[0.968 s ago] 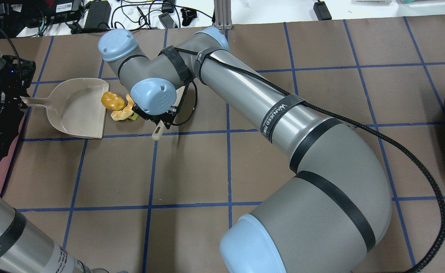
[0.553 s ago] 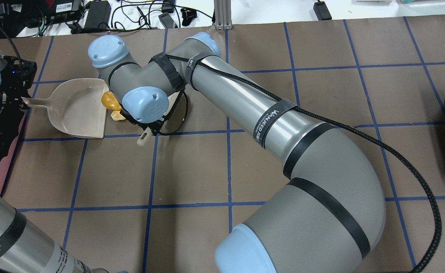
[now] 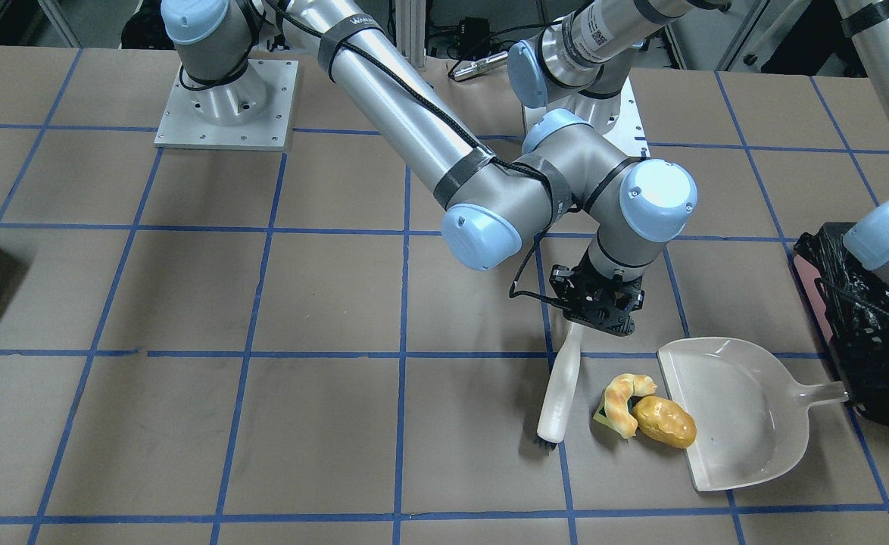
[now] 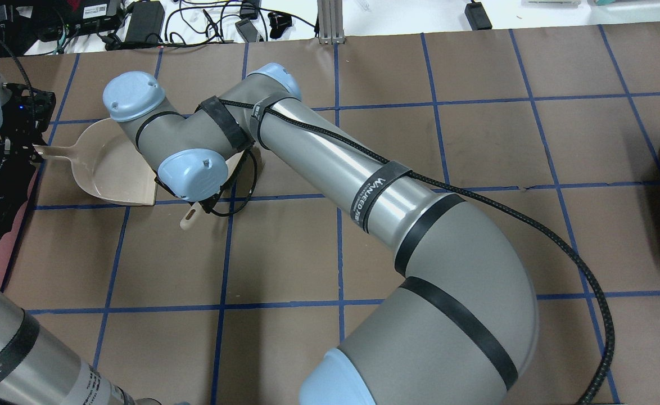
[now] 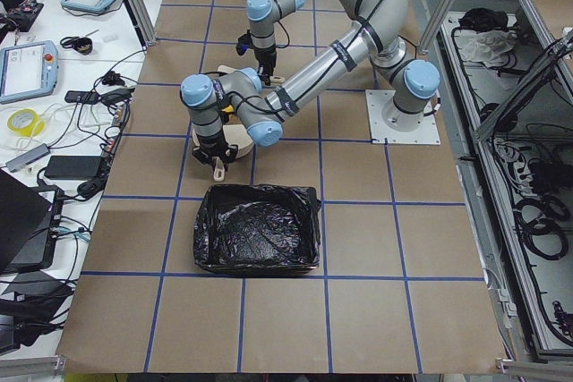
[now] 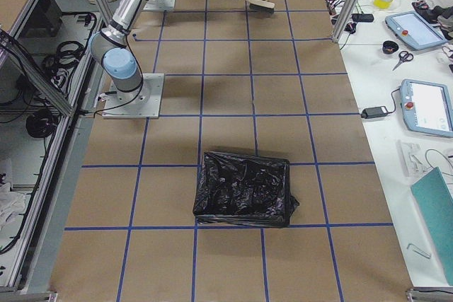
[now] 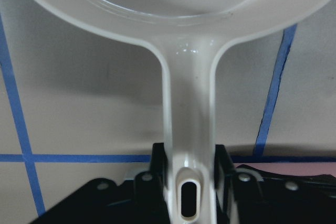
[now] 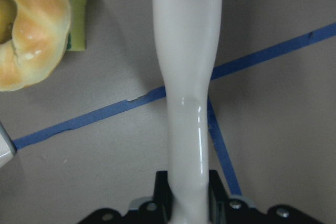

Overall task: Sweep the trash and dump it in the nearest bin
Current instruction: 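Sweep the trash toward the dustpan with the brush in the right gripper, then push the remaining trash into the dustpan with the right gripper's brush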

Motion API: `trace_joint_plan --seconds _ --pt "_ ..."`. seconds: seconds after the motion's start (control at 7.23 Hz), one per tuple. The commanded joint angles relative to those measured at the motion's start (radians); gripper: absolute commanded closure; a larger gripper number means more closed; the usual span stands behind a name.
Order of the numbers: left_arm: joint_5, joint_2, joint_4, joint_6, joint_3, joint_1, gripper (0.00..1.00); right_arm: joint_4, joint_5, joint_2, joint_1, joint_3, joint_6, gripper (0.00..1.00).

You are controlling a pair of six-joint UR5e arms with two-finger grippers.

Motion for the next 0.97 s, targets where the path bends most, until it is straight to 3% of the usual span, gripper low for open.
trace_joint_plan --seconds 0.0,0.41,0.83 --pt "0.000 -0.001 0.002 0.001 0.000 0.000 1.00 -0.004 -0.014 0.033 0.029 -0.030 0.011 1.00" --pt "0.000 -0.001 0.002 0.000 0.000 0.000 1.00 -0.078 -0.103 0.065 0.065 -0.031 -0.160 1.00" --pt "0.000 -0.001 0.002 -0.002 0.000 0.000 1.00 -0.095 -0.085 0.143 0.084 -0.169 -0.147 1.00"
